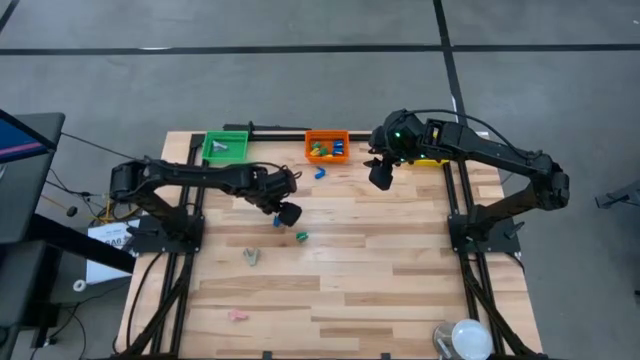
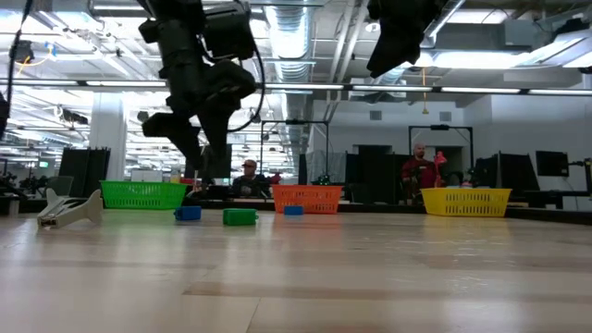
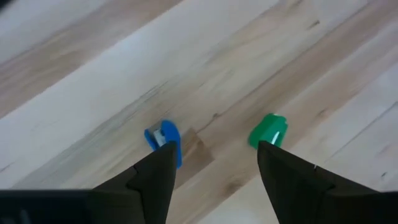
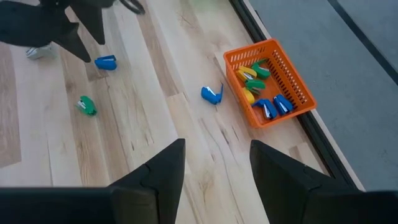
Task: Pick and place Stapler, Stapler remover, tape
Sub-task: Put the blue stapler into the orange bin
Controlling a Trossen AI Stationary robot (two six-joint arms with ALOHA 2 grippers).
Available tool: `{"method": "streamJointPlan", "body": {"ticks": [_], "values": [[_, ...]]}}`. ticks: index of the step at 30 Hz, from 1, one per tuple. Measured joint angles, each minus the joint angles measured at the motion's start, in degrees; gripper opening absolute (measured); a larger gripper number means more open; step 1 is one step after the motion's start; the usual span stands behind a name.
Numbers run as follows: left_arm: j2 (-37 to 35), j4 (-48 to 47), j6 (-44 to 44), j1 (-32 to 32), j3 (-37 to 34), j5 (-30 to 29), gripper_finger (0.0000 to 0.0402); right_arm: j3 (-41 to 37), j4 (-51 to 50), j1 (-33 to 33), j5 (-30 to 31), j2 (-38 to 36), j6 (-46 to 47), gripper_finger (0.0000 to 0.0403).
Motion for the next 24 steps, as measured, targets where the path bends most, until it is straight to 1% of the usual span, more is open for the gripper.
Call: {"method": "streamJointPlan", "body": {"ticks": [3, 7, 13, 17, 20, 24], "values": [[1.95, -2.18, 1.49, 0.00, 2.02, 0.19, 0.0203, 0.00, 0.05, -0.02, 0.00, 0.00, 0.00, 0.0172], [2.12, -3.95, 1.52, 0.00, 2.15, -0.73, 0.0198, 0.00, 0.04, 0.00, 0.00, 0.00, 0.00, 0.0172], [2.93, -4.04, 0.15, 0.00, 2.28, -1.41, 0.0198, 0.00, 0.04, 0.00, 0.00, 0.00, -0.20, 0.0172], [5.63, -4.48, -0.10, -0.44, 2.26, -1.45, 0.0206, 0.00, 0.02, 0.00, 0.00, 0.00, -0.63, 0.0172], [7.77, -4.49, -0.14, -1.10, 2.23, -1.41, 0.0219, 0.00, 0.03, 0.00, 0.00, 0.00, -0.63, 0.0172], [8.51, -4.57, -1.40, -1.36, 2.21, -1.63, 0.0238, 0.00, 0.01, -0.01, 0.00, 0.00, -0.63, 0.0172]]}}
